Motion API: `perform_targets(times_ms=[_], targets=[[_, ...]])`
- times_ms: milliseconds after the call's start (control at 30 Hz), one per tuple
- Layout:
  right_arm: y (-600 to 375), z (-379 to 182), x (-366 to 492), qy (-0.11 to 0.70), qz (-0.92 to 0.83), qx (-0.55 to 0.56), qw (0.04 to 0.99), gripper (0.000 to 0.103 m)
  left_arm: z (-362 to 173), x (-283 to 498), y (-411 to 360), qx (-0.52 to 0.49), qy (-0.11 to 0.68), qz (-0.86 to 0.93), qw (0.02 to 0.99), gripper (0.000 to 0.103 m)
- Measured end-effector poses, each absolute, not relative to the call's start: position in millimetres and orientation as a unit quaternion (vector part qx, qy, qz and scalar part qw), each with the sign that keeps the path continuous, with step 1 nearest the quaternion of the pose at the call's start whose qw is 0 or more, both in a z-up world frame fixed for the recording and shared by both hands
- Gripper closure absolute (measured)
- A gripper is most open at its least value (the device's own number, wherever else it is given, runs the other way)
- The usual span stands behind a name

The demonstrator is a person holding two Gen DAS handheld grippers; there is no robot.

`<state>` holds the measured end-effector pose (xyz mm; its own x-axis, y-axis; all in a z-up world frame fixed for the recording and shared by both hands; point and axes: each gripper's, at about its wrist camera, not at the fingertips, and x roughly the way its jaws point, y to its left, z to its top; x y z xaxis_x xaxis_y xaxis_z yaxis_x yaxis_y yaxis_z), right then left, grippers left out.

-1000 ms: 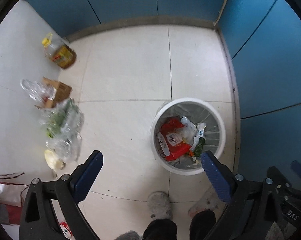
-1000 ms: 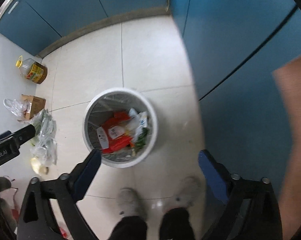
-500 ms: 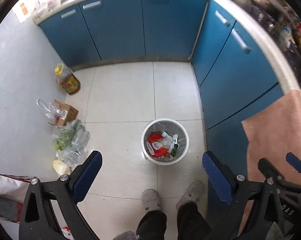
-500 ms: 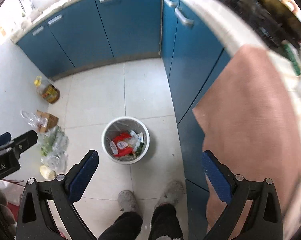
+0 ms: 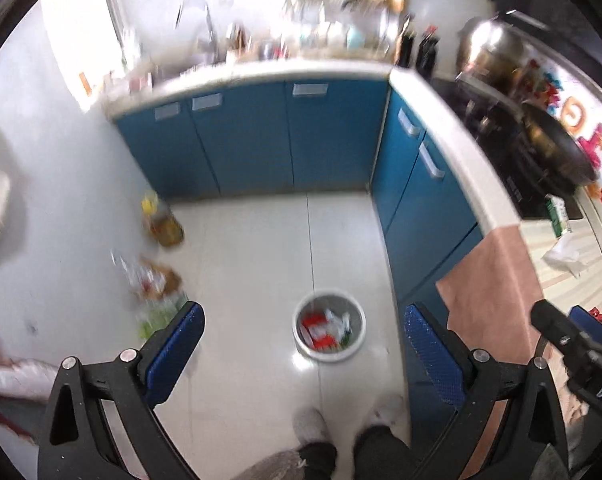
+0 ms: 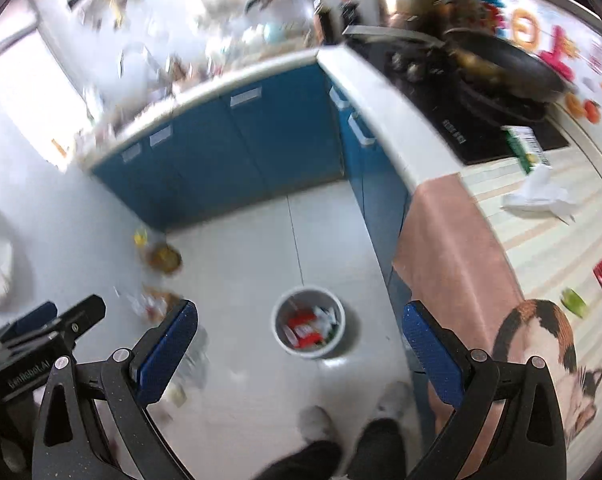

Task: Collect trash
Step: 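Raise both tools from the bin back toward the counter, then grasp the green celery piece with left tool while right tool grasps red wrapper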

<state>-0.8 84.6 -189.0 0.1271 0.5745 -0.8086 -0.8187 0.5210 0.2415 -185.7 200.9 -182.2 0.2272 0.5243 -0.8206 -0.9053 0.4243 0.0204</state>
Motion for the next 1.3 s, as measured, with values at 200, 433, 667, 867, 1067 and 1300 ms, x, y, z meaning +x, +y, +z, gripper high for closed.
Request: perform_targets(times_ms=[200,433,667,867,1067,1300], targets=[[23.3,-144.3,45.0,0.458,0.431,-0.039,0.777,0.000,-140.2,-139.3,183.5,-0.176,0.363,0.482,0.778,0.001],[-87.9,-144.1,155.7,0.481,0.301,0.047,0.822,0.009,-151.7,-4.8,144.1,-0.174,0.433,0.368,0.804,0.000],[-208.6,-193.3,257.7,0.526,0.151,0.079,0.833,0.009,-225.4,173.6,30.7,-0.056,0.548,0.167,0.818,0.001],[-296.9,-250.6,313.9,0.554,0.054,0.138,0.819,0.009,-295.4,253.2,-59.1,0.158,0.603,0.030,0.782,0.006],[-337.8,-283.8,330.0,0.574,0.019,0.174,0.800,0.009,-337.3,283.4,-91.9,0.251,0.637,-0.045,0.728,0.019],[-345.2,-314.5,346.1,0.602,0.014,0.195,0.774,0.009,-330.5,291.5,-99.2,0.221,0.648,-0.078,0.725,0.088]])
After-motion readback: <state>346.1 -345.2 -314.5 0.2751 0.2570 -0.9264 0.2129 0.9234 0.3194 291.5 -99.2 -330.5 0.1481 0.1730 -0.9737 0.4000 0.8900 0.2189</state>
